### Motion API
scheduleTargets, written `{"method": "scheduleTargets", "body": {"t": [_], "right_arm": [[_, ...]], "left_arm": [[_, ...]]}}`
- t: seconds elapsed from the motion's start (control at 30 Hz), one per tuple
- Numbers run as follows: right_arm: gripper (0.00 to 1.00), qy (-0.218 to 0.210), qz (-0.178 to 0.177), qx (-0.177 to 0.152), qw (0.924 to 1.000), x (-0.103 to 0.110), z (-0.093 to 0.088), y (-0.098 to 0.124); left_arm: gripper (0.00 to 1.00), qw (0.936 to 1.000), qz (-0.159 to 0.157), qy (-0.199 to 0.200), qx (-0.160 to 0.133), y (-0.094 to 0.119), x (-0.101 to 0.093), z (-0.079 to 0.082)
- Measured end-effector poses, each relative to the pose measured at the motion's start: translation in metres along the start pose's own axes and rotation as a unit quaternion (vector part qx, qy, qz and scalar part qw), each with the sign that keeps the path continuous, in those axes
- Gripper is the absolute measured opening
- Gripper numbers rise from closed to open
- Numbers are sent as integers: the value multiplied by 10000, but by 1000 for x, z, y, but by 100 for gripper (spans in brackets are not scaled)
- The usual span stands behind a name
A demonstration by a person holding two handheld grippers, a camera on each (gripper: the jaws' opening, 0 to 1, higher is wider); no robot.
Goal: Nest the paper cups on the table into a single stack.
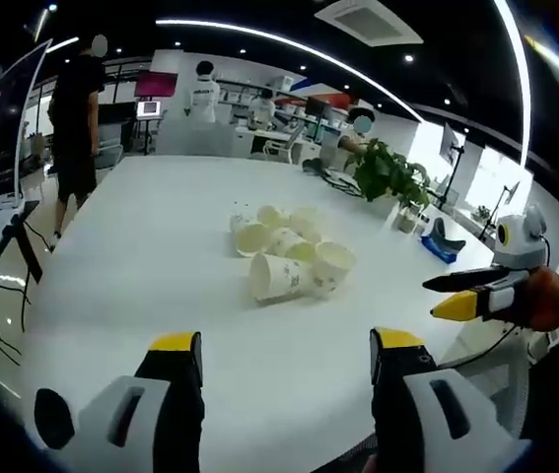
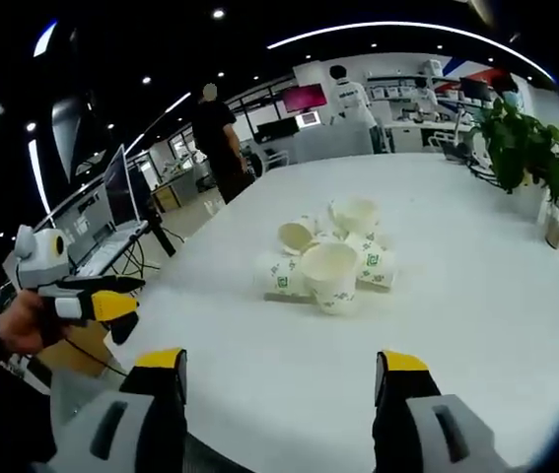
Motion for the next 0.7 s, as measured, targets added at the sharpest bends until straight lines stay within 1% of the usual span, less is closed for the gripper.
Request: {"method": "scheduleTargets", "body": {"t": [0.27,0.7], "right_arm": [[78,4,-35,44,10000,-1,-4,0],[76,-97,-91,79,9999,-3,-8,3]], "left_arm": [[64,10000,-49,43,-37,1,1,-2],[64,9999,-104,33,38,0,-1,-9]]}}
Point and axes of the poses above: the point that each gripper's makers call its tool centre point, and the gripper's own axes: y roughly backward along the fingers, x roughly to its left, z roughly out of its top, the point moved 3 cm from there along y, roughly backward along the fingers, and after that the axes turned 9 degrees about x, right-handed, at the moved point
